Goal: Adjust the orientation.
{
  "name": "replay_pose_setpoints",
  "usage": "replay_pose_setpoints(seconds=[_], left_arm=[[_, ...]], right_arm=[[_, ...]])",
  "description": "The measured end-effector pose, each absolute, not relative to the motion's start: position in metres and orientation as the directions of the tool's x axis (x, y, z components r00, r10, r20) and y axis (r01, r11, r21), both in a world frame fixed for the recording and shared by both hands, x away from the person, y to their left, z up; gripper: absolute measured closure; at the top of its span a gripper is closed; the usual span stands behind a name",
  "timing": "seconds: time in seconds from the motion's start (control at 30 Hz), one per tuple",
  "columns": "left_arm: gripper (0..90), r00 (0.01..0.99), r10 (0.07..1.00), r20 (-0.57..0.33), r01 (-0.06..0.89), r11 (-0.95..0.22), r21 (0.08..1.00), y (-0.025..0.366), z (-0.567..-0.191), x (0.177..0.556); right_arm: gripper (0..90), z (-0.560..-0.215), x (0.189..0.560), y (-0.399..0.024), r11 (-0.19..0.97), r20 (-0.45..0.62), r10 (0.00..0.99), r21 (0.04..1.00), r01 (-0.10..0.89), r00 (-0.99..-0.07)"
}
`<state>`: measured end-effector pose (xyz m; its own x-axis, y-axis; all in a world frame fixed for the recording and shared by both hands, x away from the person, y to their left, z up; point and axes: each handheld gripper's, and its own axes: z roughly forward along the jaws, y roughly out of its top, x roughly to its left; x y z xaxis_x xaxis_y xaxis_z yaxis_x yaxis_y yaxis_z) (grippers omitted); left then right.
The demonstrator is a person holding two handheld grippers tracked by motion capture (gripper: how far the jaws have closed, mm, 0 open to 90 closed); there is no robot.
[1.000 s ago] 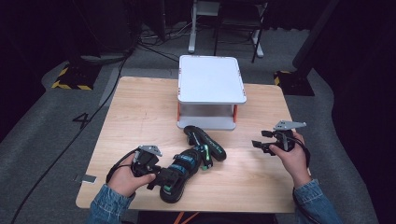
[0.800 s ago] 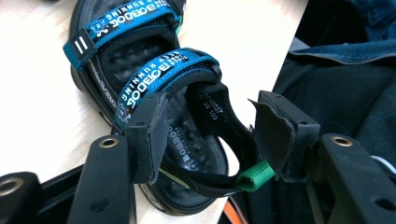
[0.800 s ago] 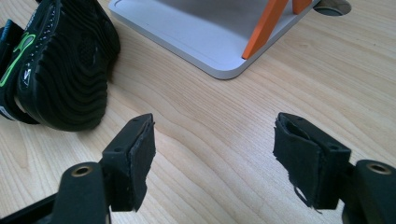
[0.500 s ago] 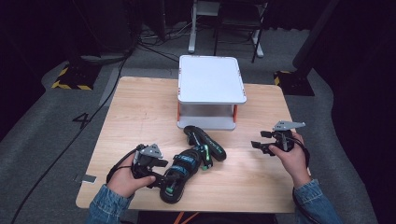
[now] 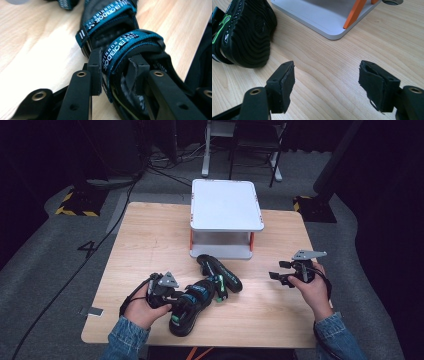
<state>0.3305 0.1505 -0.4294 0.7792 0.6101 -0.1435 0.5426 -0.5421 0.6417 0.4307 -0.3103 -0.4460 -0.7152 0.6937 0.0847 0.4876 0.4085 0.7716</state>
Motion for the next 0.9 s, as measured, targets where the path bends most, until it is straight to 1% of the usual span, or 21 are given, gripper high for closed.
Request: replay_pose_setpoints(seconds=[0.07, 0.13, 0.17, 0.2, 0.3, 0.33, 0.47, 0.6, 0.63, 0.67, 0.7, 0.73, 0.77, 0.8, 0.83, 0.9], left_arm=[[70.8, 0.772, 0.620, -0.137, 0.542, -0.531, 0.652, 0.152, -0.428, 0.331], [72.3, 0.736, 0.662, -0.141, 0.554, -0.470, 0.688, 0.159, -0.423, 0.332], [73.8, 0.736, 0.662, -0.141, 0.554, -0.470, 0.688, 0.159, -0.423, 0.332], [74.7, 0.704, 0.693, -0.155, 0.581, -0.436, 0.687, 0.165, -0.421, 0.333], [75.6, 0.644, 0.752, -0.144, 0.601, -0.380, 0.703, 0.175, -0.419, 0.333], [76.0, 0.644, 0.752, -0.144, 0.601, -0.380, 0.703, 0.175, -0.419, 0.333], [76.3, 0.529, 0.839, -0.132, 0.619, -0.274, 0.736, 0.188, -0.422, 0.336], [75.0, 0.490, 0.865, -0.110, 0.637, -0.269, 0.722, 0.184, -0.430, 0.339], [73.5, 0.478, 0.874, -0.093, 0.664, -0.289, 0.690, 0.177, -0.440, 0.342], [72.6, 0.491, 0.866, -0.094, 0.672, -0.307, 0.674, 0.173, -0.443, 0.342], [68.9, 0.493, 0.865, -0.099, 0.671, -0.305, 0.676, 0.170, -0.444, 0.342], [66.2, 0.495, 0.865, -0.084, 0.671, -0.319, 0.670, 0.168, -0.443, 0.341], [61.8, 0.495, 0.865, -0.084, 0.671, -0.319, 0.670, 0.168, -0.443, 0.341], [56.4, 0.520, 0.847, -0.114, 0.676, -0.326, 0.661, 0.167, -0.439, 0.341], [52.0, 0.533, 0.838, -0.118, 0.666, -0.330, 0.668, 0.167, -0.439, 0.341], [40.7, 0.545, 0.828, -0.134, 0.670, -0.333, 0.664, 0.168, -0.438, 0.340]], right_arm=[[29.4, -0.446, 0.431, -0.310, 0.409, 0.085, 0.693, 0.771, 0.487, -0.716], [29.4, -0.446, 0.431, -0.310, 0.411, 0.084, 0.693, 0.771, 0.487, -0.716], [29.4, -0.446, 0.431, -0.310, 0.409, 0.085, 0.693, 0.771, 0.487, -0.716], [29.4, -0.446, 0.431, -0.310, 0.409, 0.085, 0.694, 0.771, 0.488, -0.715], [29.4, -0.446, 0.431, -0.310, 0.408, 0.085, 0.693, 0.772, 0.488, -0.715], [29.4, -0.446, 0.431, -0.310, 0.408, 0.085, 0.693, 0.772, 0.488, -0.715], [29.4, -0.447, 0.431, -0.309, 0.412, 0.084, 0.692, 0.770, 0.487, -0.717], [29.4, -0.448, 0.431, -0.307, 0.415, 0.085, 0.689, 0.768, 0.488, -0.720], [29.4, -0.448, 0.431, -0.306, 0.421, 0.080, 0.686, 0.767, 0.485, -0.723], [29.4, -0.448, 0.431, -0.305, 0.420, 0.081, 0.686, 0.766, 0.486, -0.723], [29.4, -0.448, 0.430, -0.305, 0.420, 0.081, 0.686, 0.767, 0.485, -0.723], [29.4, -0.448, 0.430, -0.305, 0.423, 0.079, 0.685, 0.766, 0.484, -0.724], [29.4, -0.447, 0.430, -0.305, 0.420, 0.081, 0.686, 0.768, 0.484, -0.723], [29.4, -0.447, 0.430, -0.306, 0.419, 0.081, 0.687, 0.768, 0.484, -0.722], [29.4, -0.447, 0.430, -0.306, 0.419, 0.080, 0.687, 0.768, 0.484, -0.722], [29.4, -0.447, 0.430, -0.306, 0.420, 0.080, 0.686, 0.768, 0.483, -0.723]])
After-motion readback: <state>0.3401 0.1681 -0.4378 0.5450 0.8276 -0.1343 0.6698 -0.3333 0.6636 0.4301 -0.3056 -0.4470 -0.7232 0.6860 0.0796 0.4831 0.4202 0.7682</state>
